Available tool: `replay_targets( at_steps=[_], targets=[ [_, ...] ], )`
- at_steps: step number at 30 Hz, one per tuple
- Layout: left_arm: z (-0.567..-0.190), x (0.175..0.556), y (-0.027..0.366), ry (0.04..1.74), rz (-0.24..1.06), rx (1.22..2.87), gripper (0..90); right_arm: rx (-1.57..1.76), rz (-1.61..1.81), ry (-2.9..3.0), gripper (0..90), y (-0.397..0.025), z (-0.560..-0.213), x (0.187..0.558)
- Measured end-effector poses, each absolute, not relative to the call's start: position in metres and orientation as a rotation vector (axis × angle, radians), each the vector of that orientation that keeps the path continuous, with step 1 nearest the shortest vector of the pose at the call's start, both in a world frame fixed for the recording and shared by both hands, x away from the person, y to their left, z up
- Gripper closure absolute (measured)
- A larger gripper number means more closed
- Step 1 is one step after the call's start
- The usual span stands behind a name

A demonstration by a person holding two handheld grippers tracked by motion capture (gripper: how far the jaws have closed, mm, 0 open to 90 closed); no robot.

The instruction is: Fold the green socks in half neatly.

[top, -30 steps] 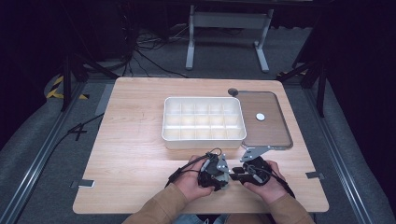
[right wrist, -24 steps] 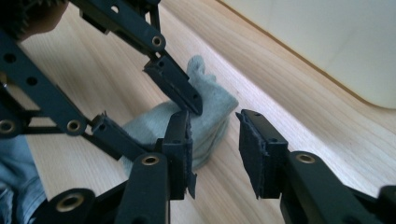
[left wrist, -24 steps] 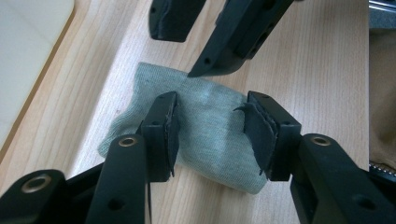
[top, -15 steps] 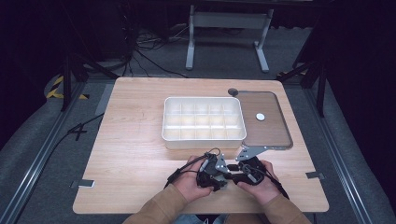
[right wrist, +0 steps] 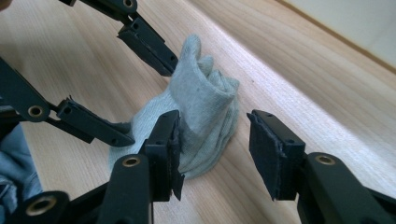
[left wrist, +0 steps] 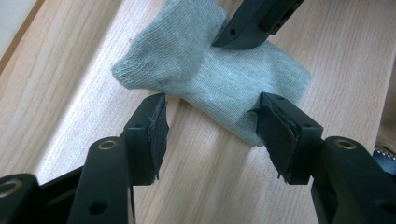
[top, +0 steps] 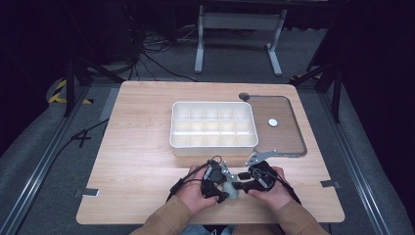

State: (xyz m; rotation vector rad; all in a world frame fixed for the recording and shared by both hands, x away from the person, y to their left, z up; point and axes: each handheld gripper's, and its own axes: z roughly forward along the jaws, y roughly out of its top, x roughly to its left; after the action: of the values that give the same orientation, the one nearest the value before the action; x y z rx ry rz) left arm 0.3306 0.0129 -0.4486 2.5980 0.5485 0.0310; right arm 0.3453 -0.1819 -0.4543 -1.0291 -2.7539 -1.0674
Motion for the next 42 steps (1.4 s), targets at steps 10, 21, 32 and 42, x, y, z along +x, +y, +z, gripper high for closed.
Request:
replay_targets(
  at_steps=[10,21,32,42],
  targets=[
    [-0.449,0.329,0.013,0.531,0.034,2.591,48.2,-1.022,-1.026,-2.681,56.4,-0.179,-0.46,0.356],
    [-0.449,0.329,0.015,0.526,0.029,2.591,48.8,-0.992,-1.006,-2.57,75.8,-0.179,-0.462,0.363],
    [-0.441,0.334,0.026,0.527,0.004,2.589,50.8,-0.959,-1.0,-2.665,80.3,-0.174,-0.453,0.355],
    [-0.43,0.34,0.042,0.566,0.022,2.54,50.5,-0.926,-1.025,-2.715,80.9,-0.174,-0.438,0.35]
  ],
)
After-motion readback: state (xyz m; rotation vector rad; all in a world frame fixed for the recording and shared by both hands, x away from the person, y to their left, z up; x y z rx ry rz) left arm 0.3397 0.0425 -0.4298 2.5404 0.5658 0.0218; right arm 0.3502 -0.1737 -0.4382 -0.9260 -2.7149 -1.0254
